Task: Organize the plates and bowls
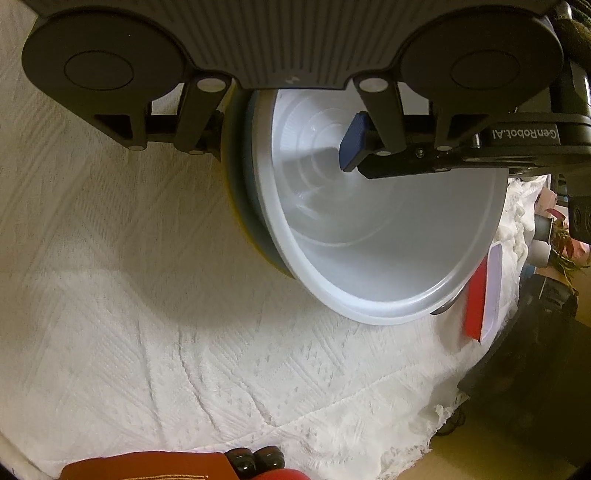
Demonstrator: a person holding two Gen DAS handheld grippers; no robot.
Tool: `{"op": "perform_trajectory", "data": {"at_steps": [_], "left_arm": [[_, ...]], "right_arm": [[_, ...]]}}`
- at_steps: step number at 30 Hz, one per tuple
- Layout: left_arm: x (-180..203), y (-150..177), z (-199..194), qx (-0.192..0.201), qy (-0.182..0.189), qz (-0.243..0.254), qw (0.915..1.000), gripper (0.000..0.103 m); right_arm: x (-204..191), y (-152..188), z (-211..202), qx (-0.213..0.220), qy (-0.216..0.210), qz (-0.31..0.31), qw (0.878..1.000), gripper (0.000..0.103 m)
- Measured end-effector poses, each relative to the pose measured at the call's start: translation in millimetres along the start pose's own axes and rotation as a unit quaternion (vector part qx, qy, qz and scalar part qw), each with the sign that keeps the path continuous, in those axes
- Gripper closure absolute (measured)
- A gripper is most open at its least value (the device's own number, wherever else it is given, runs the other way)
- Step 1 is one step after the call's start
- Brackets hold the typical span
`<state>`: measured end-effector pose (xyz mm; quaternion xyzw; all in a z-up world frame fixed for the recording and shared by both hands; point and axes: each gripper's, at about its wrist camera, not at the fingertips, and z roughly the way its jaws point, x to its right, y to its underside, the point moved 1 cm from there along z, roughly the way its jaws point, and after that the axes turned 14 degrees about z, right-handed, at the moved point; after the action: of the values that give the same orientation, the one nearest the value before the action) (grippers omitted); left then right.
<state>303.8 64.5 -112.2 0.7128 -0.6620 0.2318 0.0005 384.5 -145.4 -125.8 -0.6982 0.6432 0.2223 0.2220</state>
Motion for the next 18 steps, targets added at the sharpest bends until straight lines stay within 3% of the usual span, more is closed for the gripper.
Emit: {"op": "perform_trajectory", "data": {"at_steps": [9, 18], "left_arm": [[2.6, 3.4, 2.5, 0.001, -0.002, 0.003, 1.0000, 0.039], [0.3, 3.3, 2.8, -0.002, 0.003, -0.008, 1.0000, 0.040]], "right_arm": [[6.4, -2.1, 3.0, -0.014, -0.019, 0.005, 1.000, 0.044], [3.2, -1.2, 3.7, -0.016, -0.004, 0.011, 1.000, 0.046]]}}
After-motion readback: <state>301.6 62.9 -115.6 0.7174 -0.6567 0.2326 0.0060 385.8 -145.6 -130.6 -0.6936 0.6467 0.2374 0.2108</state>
